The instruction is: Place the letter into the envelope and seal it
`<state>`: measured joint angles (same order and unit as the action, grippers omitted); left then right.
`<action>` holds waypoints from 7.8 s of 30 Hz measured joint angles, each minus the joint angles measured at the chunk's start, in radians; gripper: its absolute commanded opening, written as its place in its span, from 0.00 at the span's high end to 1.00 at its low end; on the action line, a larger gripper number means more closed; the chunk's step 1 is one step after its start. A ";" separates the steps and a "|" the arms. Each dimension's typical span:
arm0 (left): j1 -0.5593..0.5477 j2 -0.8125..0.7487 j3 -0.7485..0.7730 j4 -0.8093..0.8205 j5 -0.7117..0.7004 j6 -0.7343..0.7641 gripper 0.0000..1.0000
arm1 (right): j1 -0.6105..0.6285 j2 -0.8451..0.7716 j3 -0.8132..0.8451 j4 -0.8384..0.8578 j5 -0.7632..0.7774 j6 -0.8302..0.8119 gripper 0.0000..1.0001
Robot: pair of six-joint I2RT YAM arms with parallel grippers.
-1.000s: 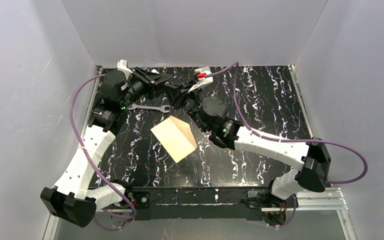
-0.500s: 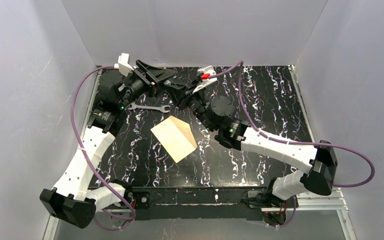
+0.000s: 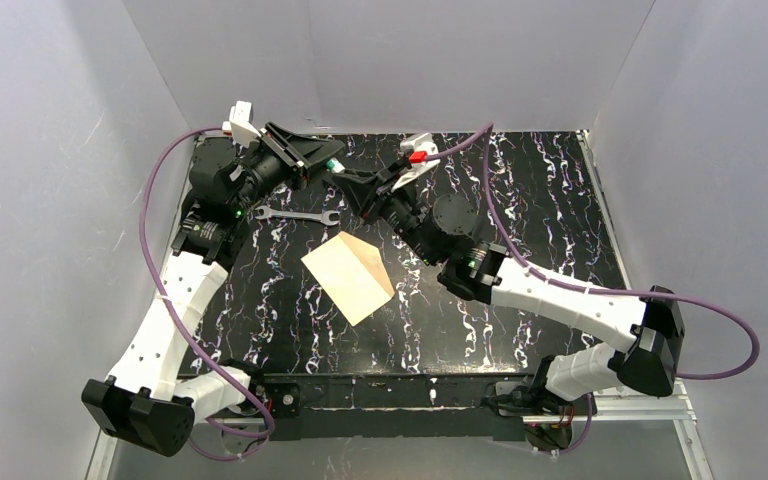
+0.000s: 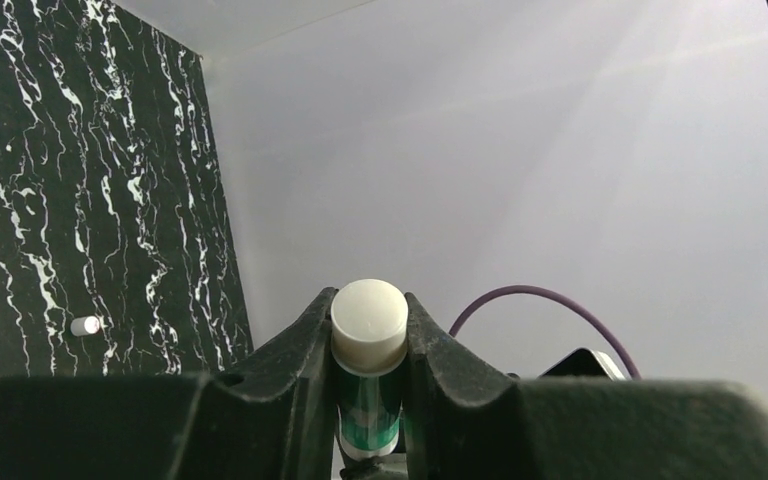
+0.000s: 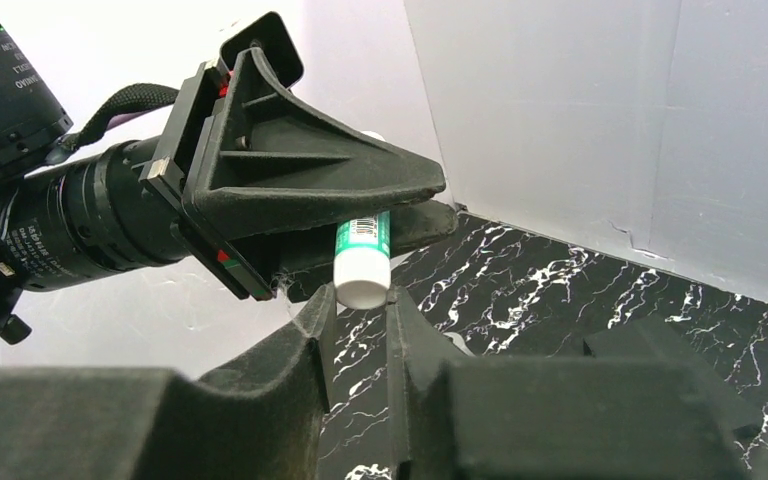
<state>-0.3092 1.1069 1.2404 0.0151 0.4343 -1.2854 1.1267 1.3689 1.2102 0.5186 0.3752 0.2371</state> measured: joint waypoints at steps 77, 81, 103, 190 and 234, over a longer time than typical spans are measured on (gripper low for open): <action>-0.014 0.182 0.438 0.435 0.900 0.467 1.00 | -0.213 0.154 0.170 0.507 -1.013 0.698 0.33; -0.014 0.187 0.399 0.459 0.735 0.451 1.00 | -0.201 0.039 0.164 0.220 -0.822 0.530 0.14; -0.009 0.119 0.207 -0.110 -0.011 0.291 1.00 | -0.182 0.027 0.196 -0.250 -0.307 -0.136 0.37; 0.000 0.078 0.081 0.340 0.144 -0.240 1.00 | -0.078 -0.006 0.213 -0.081 -0.258 -0.400 0.48; 0.013 0.058 0.071 0.331 0.127 -0.259 0.93 | -0.063 0.027 0.260 -0.082 -0.222 -0.330 0.77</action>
<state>-0.2958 1.1652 1.3113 0.3458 0.5613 -1.5440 1.0641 1.3956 1.4704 0.4366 0.1535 -0.0929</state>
